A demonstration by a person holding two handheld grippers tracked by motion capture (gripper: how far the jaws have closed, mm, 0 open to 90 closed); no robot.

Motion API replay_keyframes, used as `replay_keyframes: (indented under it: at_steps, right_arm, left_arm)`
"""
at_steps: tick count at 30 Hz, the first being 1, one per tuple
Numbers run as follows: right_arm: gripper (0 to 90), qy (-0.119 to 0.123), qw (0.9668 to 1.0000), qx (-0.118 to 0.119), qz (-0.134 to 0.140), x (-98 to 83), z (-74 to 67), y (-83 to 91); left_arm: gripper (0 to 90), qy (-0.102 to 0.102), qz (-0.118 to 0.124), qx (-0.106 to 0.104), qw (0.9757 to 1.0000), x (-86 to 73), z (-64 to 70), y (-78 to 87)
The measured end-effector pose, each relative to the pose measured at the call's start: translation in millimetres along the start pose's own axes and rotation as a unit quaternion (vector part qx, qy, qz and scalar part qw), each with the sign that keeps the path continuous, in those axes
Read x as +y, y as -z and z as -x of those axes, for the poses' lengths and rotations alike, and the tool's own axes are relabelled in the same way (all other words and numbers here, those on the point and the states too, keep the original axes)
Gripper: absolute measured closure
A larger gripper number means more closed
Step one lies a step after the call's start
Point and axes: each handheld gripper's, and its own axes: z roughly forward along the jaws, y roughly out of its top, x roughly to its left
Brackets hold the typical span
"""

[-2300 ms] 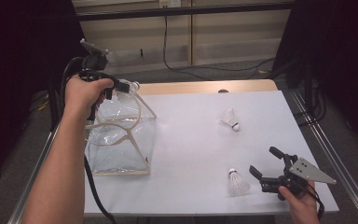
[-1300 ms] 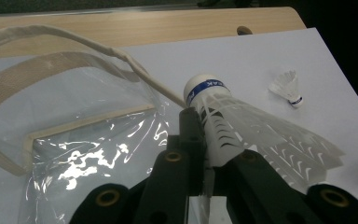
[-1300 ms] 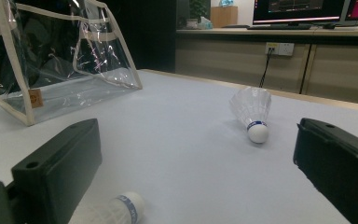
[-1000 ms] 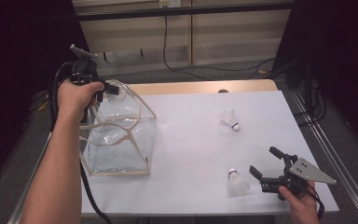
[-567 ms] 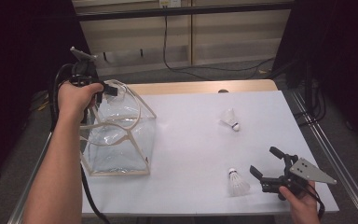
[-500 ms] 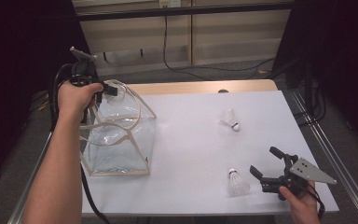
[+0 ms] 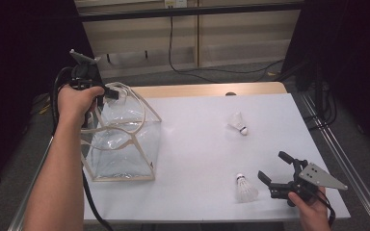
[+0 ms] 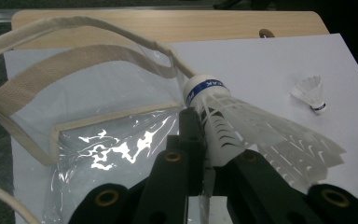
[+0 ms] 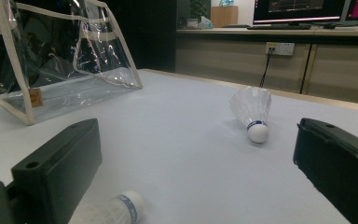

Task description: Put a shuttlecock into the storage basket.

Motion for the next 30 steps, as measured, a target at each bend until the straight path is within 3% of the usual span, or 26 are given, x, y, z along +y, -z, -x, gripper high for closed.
replay_keyframes:
  at_steps: [30]
  right_arm:
    - [0.7,0.001,1.0000,0.000,0.000,-0.2,0.2,-0.1]
  left_arm:
    - [87.1,0.010,0.001,0.010,0.9999,-1.2,-6.4,-10.2]
